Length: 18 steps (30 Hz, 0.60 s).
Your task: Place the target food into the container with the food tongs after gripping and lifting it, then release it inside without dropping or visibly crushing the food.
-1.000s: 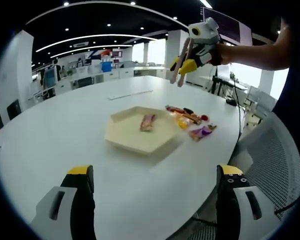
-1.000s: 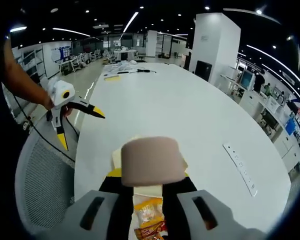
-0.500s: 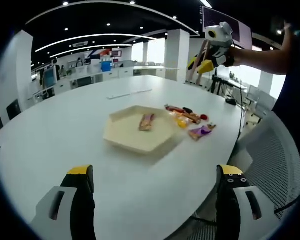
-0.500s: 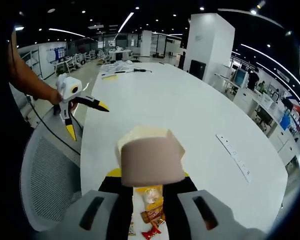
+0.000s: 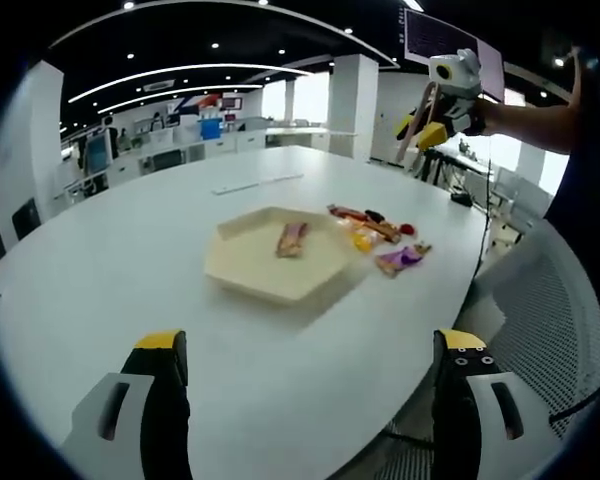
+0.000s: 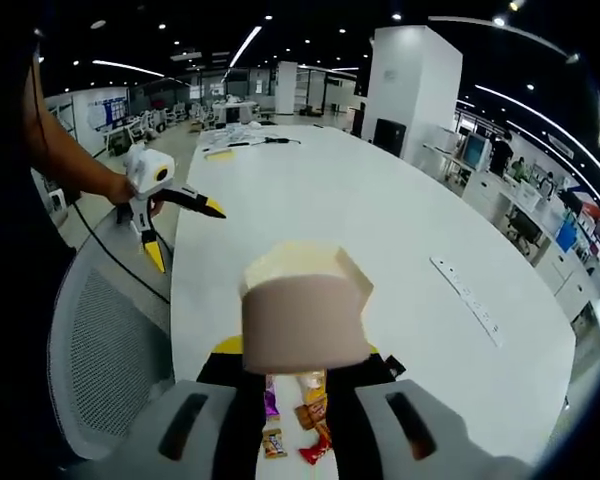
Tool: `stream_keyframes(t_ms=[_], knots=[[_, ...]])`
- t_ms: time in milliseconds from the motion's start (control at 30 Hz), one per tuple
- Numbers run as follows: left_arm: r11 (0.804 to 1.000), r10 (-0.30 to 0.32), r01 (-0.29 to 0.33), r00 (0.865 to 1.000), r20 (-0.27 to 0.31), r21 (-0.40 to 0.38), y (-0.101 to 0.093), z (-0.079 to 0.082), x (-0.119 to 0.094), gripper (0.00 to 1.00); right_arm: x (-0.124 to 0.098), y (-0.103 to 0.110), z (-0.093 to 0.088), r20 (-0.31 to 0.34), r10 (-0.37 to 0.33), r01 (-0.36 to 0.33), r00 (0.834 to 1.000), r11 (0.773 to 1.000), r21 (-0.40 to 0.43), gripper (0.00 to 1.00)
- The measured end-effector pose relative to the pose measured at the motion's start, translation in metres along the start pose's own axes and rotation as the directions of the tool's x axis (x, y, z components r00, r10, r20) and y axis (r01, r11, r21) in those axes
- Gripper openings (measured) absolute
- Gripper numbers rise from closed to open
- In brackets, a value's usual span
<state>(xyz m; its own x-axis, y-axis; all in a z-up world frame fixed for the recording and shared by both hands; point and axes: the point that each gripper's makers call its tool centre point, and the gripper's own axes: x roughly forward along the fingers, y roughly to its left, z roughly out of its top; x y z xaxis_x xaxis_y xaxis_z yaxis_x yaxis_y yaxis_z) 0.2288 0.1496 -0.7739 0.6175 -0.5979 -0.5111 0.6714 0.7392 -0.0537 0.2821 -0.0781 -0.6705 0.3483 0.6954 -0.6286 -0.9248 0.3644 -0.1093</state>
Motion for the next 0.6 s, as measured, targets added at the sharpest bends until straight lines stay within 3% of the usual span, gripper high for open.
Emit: stream_keyframes(t_ms=[300, 600], knots=[[1.0, 0.006, -0.006, 1.0, 0.001, 0.001, 0.0, 0.002, -0.001, 0.99, 0.003, 0.008, -0.006, 0.002, 0.006, -0.006, 1.0, 1.0, 0.005, 0.21], [1.0, 0.006, -0.006, 1.0, -0.004, 0.0, -0.001, 0.001, 0.0, 0.99, 0.019, 0.02, -0.026, 0.007, 0.015, -0.016, 1.0, 0.999, 0.038, 0.21]])
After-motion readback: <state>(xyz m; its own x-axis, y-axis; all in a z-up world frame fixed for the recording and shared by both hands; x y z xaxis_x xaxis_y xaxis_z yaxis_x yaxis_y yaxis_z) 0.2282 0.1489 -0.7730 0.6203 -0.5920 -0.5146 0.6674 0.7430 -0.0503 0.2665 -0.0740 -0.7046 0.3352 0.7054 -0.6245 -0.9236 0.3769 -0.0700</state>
